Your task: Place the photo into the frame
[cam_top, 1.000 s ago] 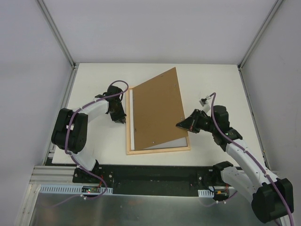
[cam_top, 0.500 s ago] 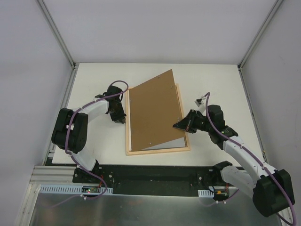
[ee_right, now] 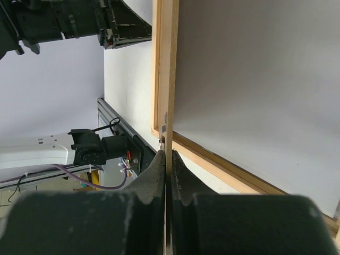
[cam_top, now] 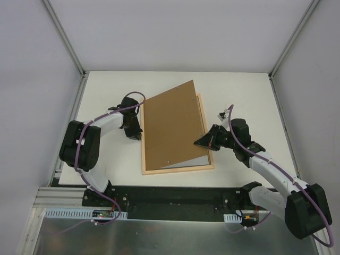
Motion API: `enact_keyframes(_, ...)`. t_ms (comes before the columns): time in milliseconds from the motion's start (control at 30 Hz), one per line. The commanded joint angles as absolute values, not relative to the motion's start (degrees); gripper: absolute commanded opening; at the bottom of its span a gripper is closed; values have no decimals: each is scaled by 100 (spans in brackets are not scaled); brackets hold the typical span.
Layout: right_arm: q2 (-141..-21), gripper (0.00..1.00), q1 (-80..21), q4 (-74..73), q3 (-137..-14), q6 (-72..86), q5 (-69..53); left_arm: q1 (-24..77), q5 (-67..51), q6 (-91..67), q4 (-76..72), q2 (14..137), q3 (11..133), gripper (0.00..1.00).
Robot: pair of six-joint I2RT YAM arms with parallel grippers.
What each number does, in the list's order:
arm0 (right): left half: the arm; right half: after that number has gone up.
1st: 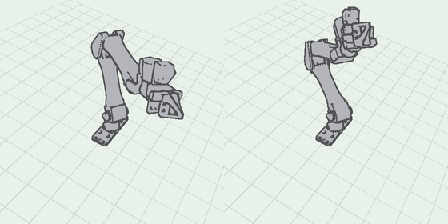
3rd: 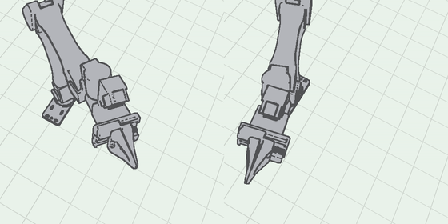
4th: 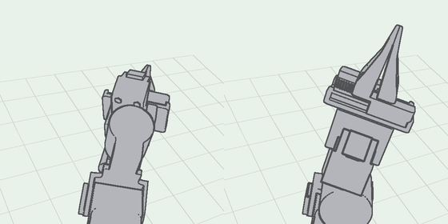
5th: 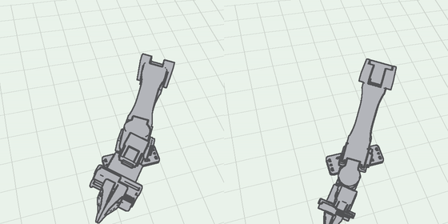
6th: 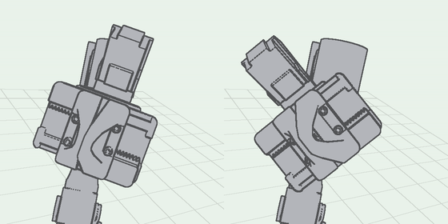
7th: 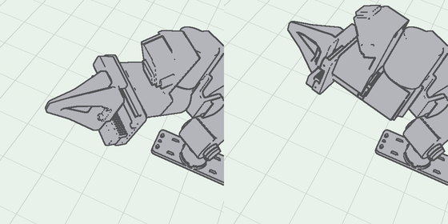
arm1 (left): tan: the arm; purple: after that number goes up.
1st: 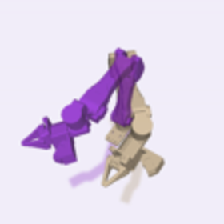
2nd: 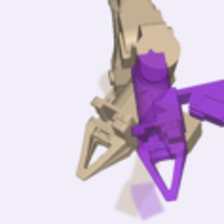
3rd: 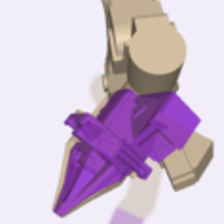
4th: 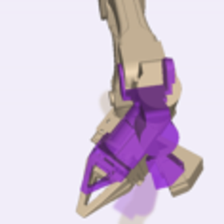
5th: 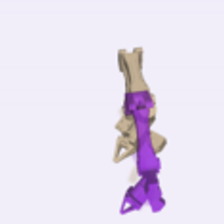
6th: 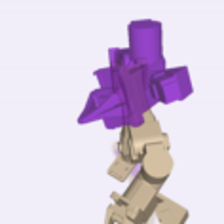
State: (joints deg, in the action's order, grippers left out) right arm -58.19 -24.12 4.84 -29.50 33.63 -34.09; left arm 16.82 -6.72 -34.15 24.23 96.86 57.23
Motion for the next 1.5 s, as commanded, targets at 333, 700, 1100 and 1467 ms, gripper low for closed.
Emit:
enact_keyframes(333,-6407,14,-2487,-640,-3216,1952,-2374,1758,-765,-3507,2364,9703,5862,11)
enact_keyframes(700,-6758,43,-2514,-2038,-3955,1354,-1179,1758,-765,-3489,2364,9694,5862,11)
enact_keyframes(1100,-7022,60,-2531,-2584,-4298,1108,-194,1758,-773,-3445,2373,9606,5862,12)
enact_keyframes(1467,-8050,60,-2698,-2171,-4552,905,211,1758,-844,-3419,2373,9563,5845,12)
